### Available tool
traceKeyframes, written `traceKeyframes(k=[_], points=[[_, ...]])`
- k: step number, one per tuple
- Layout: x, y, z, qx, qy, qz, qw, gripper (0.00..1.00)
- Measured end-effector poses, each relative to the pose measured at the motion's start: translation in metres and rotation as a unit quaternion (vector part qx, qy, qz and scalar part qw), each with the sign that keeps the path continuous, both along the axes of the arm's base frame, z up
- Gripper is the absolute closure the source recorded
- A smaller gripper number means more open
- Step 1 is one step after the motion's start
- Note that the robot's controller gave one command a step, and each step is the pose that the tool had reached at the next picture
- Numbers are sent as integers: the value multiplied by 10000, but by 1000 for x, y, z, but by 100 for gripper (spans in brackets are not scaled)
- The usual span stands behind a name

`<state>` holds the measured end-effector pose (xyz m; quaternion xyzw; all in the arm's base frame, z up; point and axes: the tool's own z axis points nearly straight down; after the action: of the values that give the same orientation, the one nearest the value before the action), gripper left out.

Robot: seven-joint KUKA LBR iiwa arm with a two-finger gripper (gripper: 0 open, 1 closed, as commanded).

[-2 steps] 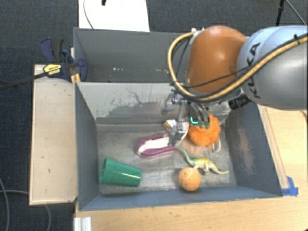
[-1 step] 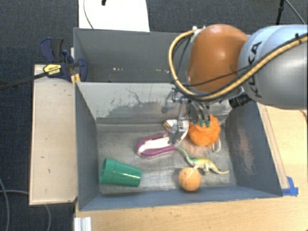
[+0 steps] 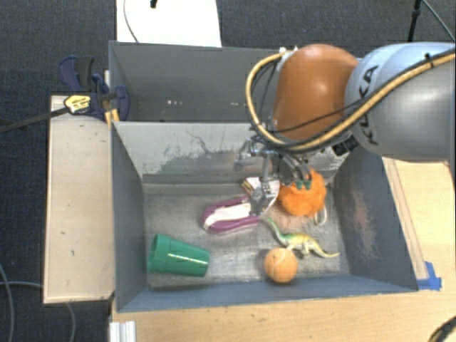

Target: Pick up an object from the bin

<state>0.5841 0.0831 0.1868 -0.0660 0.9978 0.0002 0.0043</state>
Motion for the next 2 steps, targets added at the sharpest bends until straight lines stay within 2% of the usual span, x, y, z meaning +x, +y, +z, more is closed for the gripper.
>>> traceKeyframes(k=[1,2], points=[[2,-3,-34,-1,44,265,9996,0],[6,-7,-45,-3,48,282,9996,0]])
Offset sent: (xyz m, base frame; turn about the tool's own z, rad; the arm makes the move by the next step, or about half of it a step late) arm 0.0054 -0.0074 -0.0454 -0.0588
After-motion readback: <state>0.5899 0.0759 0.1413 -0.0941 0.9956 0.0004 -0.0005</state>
